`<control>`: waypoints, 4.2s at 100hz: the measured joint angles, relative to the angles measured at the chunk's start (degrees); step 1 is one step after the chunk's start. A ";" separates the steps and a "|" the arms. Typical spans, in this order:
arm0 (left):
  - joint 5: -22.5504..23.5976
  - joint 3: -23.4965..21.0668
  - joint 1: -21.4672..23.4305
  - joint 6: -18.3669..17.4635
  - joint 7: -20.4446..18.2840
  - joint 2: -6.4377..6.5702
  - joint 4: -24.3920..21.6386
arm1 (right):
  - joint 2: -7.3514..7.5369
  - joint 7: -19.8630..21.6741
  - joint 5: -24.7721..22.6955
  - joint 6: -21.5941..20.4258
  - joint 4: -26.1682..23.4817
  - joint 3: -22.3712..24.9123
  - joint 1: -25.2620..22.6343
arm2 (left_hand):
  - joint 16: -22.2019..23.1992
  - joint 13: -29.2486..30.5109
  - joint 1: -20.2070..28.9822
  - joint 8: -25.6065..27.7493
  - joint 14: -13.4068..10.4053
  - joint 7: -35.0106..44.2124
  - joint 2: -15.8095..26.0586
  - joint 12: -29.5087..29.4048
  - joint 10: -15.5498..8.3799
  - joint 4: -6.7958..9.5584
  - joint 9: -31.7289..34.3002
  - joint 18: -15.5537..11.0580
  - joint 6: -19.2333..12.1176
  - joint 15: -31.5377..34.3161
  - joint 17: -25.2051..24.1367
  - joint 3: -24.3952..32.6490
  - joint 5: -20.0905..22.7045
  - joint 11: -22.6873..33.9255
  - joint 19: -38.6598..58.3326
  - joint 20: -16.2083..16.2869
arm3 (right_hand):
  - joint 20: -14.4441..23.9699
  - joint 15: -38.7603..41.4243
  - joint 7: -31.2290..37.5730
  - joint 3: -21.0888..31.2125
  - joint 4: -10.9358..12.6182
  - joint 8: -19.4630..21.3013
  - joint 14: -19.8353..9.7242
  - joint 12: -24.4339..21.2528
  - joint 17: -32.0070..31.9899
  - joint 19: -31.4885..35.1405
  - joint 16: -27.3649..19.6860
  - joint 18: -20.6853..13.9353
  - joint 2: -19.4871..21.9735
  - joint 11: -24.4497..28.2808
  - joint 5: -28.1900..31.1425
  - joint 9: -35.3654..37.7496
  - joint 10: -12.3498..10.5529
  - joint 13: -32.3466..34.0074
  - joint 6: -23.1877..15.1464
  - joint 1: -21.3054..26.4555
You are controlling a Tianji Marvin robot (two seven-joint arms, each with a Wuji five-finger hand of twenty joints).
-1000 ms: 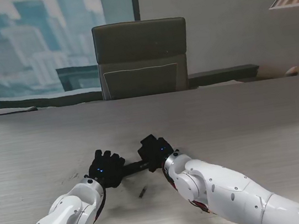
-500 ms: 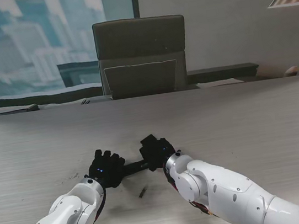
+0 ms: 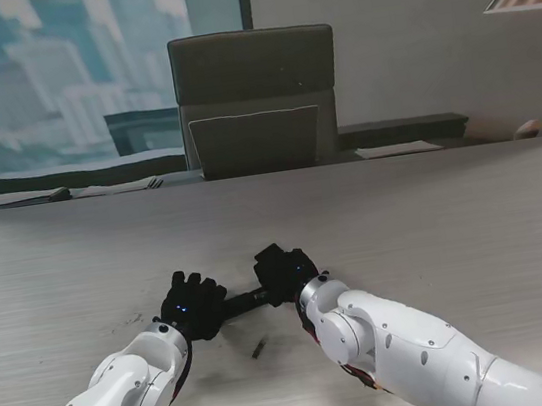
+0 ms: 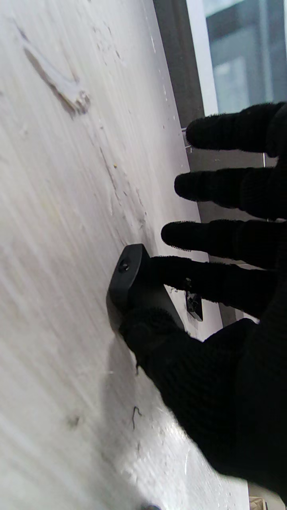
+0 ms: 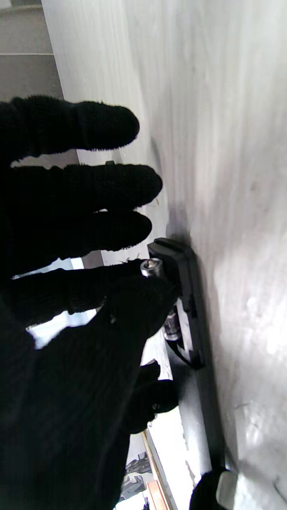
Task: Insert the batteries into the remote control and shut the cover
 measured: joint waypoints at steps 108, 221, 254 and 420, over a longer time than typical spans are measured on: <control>-0.02 0.24 -0.16 -0.02 0.23 0.04 0.16 | -1.85 -1.76 1.36 3.46 1.85 -1.69 1.20 | 0.00 0.00 0.00 -0.05 0.00 0.48 -0.06 0.00 -0.01 0.00 0.00 0.00 0.21 0.00 0.00 -0.03 0.00 0.00 0.00 0.00 | 0.18 0.70 1.46 -0.07 0.10 0.87 0.34 0.00 0.00 0.00 0.57 0.11 0.67 0.79 -0.60 -0.66 0.79 -0.01 2.10 0.02; 0.51 0.55 -0.41 -0.11 0.34 0.11 0.30 | 0.33 -2.03 -4.31 4.89 -3.81 2.57 -1.70 | 0.00 0.00 0.00 -0.04 0.00 1.29 -0.12 0.00 -0.01 -0.11 0.00 0.00 0.22 0.00 0.00 -0.60 0.00 0.00 0.00 0.00 | 0.65 -0.77 -1.86 -5.86 3.90 -0.47 1.10 4.05 3.30 0.15 0.57 0.16 3.46 -1.48 -0.66 2.21 0.81 3.17 0.15 -9.63; 1.76 0.60 0.11 -0.07 2.22 0.12 0.52 | 1.30 1.46 -3.89 7.85 -5.63 3.02 -1.85 | 0.00 0.00 -5.23 0.09 0.00 -0.77 2.28 0.00 -0.01 1.43 0.00 0.00 -0.01 0.00 0.00 1.80 1.57 0.00 0.00 0.00 | 1.85 2.34 -1.24 -7.58 3.90 1.10 2.87 5.42 8.66 3.61 -0.71 2.37 7.91 -1.60 6.94 9.61 0.91 10.02 0.21 -11.29; 3.16 0.45 0.82 -0.13 4.33 0.17 0.82 | -1.26 8.38 4.55 12.79 -0.96 -3.67 4.46 | 0.00 0.00 -5.95 0.38 0.00 -4.55 2.65 0.00 -0.01 1.44 0.00 0.00 -1.51 0.00 0.00 3.04 2.23 0.00 0.00 0.00 | 3.53 10.94 -5.41 -5.85 7.98 5.03 6.15 8.21 23.42 11.63 -5.73 8.12 9.26 -2.25 20.73 23.11 2.35 23.14 5.37 -10.42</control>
